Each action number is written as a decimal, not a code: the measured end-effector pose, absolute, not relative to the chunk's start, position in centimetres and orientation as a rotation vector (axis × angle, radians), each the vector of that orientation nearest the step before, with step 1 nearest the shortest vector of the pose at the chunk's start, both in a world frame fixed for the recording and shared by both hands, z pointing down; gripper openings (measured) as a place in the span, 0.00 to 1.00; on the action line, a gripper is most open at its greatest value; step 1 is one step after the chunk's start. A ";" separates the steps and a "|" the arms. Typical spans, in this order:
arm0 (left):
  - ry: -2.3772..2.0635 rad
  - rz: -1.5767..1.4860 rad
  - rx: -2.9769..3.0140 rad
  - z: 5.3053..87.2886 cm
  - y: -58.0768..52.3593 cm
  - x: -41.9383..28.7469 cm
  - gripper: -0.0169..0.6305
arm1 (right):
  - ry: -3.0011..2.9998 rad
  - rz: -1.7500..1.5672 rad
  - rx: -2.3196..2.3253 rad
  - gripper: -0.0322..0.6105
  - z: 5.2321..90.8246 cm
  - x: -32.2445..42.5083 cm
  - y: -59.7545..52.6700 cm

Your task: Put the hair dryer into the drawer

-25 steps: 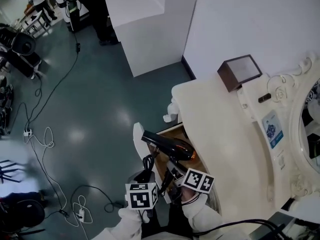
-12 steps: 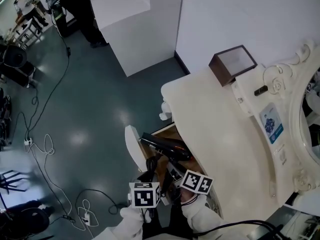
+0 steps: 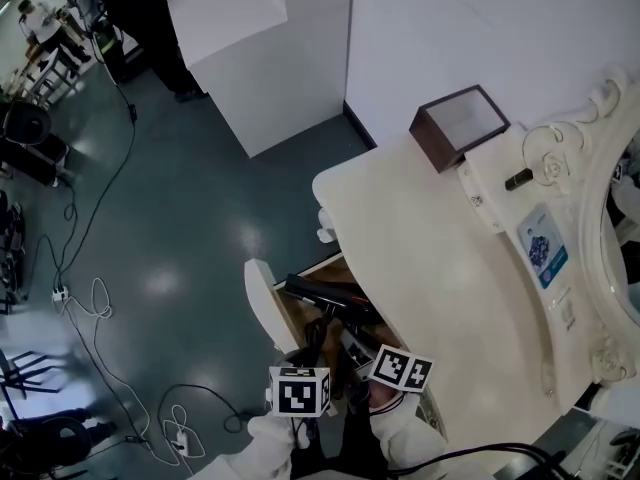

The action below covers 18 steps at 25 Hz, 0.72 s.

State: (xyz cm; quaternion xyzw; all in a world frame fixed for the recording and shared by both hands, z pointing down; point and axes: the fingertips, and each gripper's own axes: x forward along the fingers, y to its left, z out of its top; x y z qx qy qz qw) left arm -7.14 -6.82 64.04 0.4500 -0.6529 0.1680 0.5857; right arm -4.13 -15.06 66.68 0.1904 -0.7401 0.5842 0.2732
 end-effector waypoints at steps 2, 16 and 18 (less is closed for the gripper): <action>-1.503 0.402 1.047 64.4 -6.9 -6.7 0.18 | -1.991 1.570 0.515 0.41 66.9 -3.8 -15.1; -1.380 0.327 0.994 66.9 -8.5 -3.5 0.18 | -2.033 1.325 0.669 0.41 69.1 -0.9 -17.0; -1.387 0.323 0.985 67.3 -8.8 -3.5 0.18 | -2.048 1.310 0.684 0.41 69.2 -0.9 -17.1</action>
